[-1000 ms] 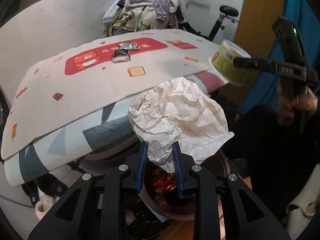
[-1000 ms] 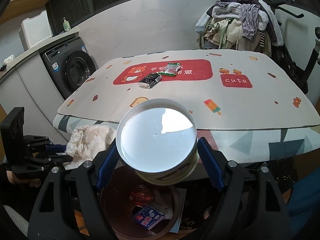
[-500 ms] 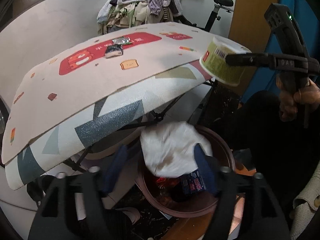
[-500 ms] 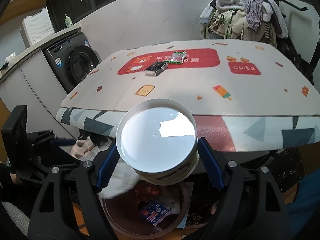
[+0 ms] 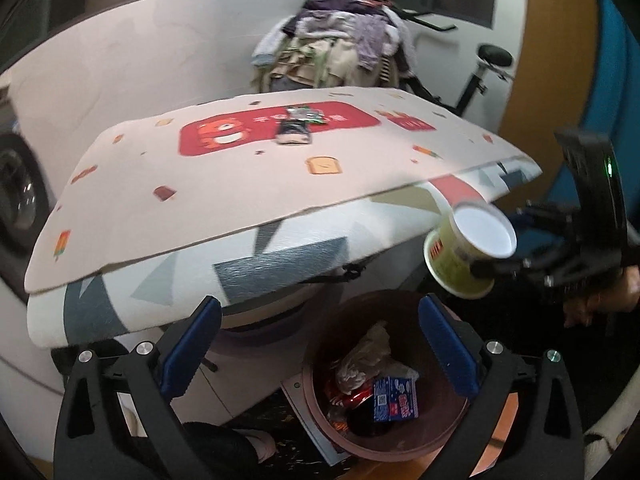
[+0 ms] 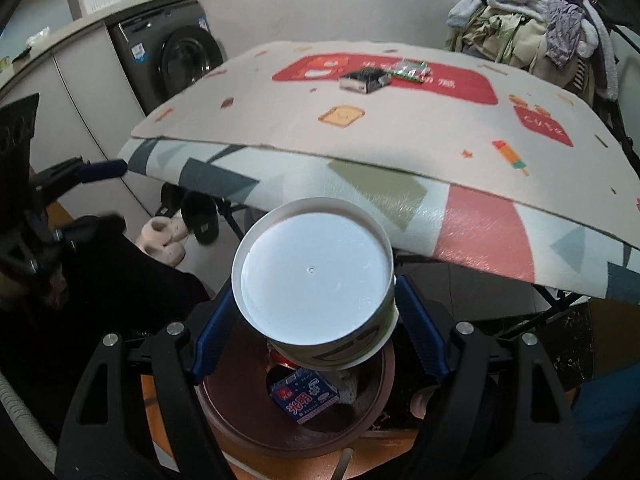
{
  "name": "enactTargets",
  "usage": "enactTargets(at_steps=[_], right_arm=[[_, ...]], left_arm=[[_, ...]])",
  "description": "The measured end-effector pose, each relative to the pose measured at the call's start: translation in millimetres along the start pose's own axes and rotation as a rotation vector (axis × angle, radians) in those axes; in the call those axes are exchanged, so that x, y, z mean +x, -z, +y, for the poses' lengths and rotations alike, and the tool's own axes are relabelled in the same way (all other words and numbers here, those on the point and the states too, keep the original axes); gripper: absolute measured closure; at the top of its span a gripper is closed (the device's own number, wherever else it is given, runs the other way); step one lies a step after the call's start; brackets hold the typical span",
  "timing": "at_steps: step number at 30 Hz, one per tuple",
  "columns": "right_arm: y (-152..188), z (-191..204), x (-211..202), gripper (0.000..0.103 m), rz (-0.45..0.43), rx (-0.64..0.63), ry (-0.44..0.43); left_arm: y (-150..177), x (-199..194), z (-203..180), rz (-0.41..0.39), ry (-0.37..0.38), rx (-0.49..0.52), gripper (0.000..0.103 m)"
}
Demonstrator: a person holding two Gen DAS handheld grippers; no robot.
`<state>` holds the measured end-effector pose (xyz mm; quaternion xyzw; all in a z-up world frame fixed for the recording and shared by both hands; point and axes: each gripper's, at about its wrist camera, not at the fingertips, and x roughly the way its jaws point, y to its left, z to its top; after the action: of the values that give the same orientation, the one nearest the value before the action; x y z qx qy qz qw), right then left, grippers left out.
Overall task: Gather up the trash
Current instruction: 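Lower the tissue and cup into the brown bin and release both, then raise both tools back over the table toward the black packet and wrapper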
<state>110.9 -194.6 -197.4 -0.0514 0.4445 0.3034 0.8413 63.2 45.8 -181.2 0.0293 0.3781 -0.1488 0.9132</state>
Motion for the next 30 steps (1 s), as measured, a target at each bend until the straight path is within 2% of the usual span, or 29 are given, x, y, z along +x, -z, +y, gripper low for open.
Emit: enactTargets(at_steps=[4, 15, 16, 17, 18, 30], right_arm=[[1, 0, 6, 0.026, 0.024, 0.006, -0.002], [1, 4, 25, 0.024, 0.111, -0.014, 0.002], [1, 3, 26, 0.022, 0.118, -0.008, 0.0], [2, 2, 27, 0.012, 0.123, -0.001, 0.003], [2, 1, 27, 0.007, 0.122, 0.003, 0.012], [2, -10, 17, 0.006, 0.082, 0.053, 0.08]], left_arm=[[0, -3, 11, -0.011, -0.003, -0.05, 0.006], [1, -3, 17, -0.01, -0.005, -0.074, 0.006], [1, -4, 17, -0.01, -0.007, -0.076, 0.006], [1, -4, 18, -0.011, -0.007, -0.077, 0.006], [1, -4, 18, -0.011, -0.008, -0.077, 0.006], [2, -6, 21, -0.018, -0.02, -0.087, 0.006]])
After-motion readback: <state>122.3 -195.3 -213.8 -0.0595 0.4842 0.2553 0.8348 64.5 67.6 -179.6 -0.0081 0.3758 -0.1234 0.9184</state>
